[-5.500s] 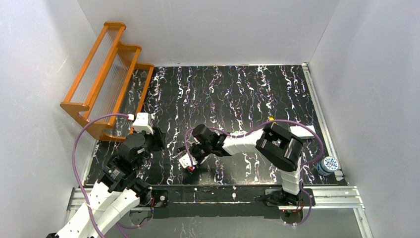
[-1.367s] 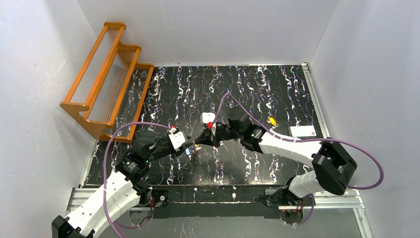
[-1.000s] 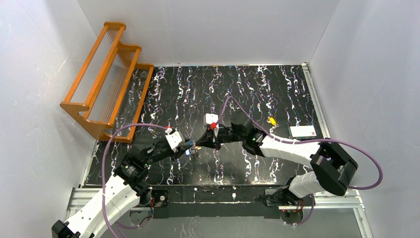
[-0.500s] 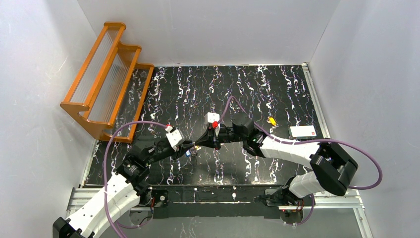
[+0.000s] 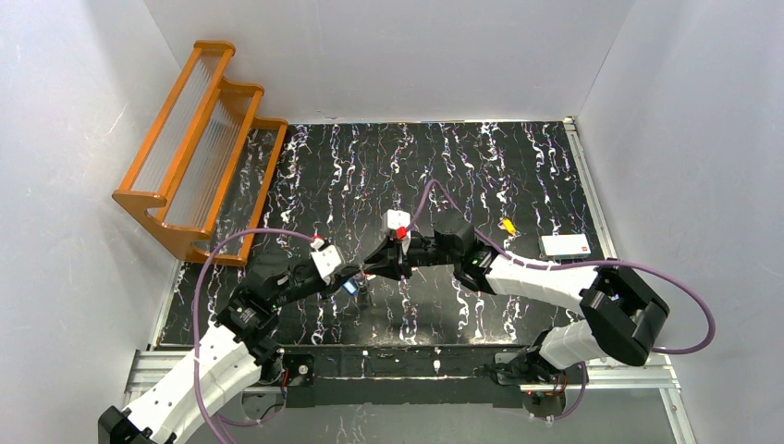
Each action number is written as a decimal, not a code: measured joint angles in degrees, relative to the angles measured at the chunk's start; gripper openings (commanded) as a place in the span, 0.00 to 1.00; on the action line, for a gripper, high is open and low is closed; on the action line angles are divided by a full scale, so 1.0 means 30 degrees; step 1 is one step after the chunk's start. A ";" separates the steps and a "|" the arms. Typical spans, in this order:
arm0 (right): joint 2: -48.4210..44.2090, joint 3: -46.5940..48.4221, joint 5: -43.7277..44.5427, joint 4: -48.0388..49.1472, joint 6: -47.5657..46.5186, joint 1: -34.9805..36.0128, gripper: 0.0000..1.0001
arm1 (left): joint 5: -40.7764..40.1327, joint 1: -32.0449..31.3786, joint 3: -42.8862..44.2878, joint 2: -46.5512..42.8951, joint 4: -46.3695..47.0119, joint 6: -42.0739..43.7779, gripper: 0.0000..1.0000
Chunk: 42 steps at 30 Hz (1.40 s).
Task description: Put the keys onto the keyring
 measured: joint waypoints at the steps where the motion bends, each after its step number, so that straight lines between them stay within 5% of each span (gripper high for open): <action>1: -0.0073 0.0000 0.0080 -0.0029 -0.0044 0.0007 0.49 | -0.0029 0.0000 0.0007 -0.0080 -0.0189 0.0226 0.00; 8: -0.2040 -0.0153 0.1413 -0.0015 -0.0408 0.0036 0.98 | 0.0066 0.0000 0.0007 -0.1508 -0.1421 0.3038 0.00; 20: -0.3592 -0.1180 0.3927 -0.0087 -0.0015 0.0007 0.99 | 0.1086 0.0000 -0.0568 -0.5005 -0.2055 0.8888 0.00; 28: -0.3555 -0.1625 0.7752 -0.0299 0.2900 -0.0415 0.99 | 0.0248 0.0000 -0.0583 -0.4728 -0.2572 0.7359 0.00; 38: -0.0036 0.0291 1.2947 -0.6462 0.7410 -0.4000 0.99 | -0.0554 0.0000 -0.0707 -0.4007 -0.2841 0.5719 0.00; 42: 0.0568 0.0306 1.3172 -0.7992 0.8291 -0.5457 0.73 | -0.0517 0.0000 -0.0707 -0.3169 -0.3096 0.5552 0.00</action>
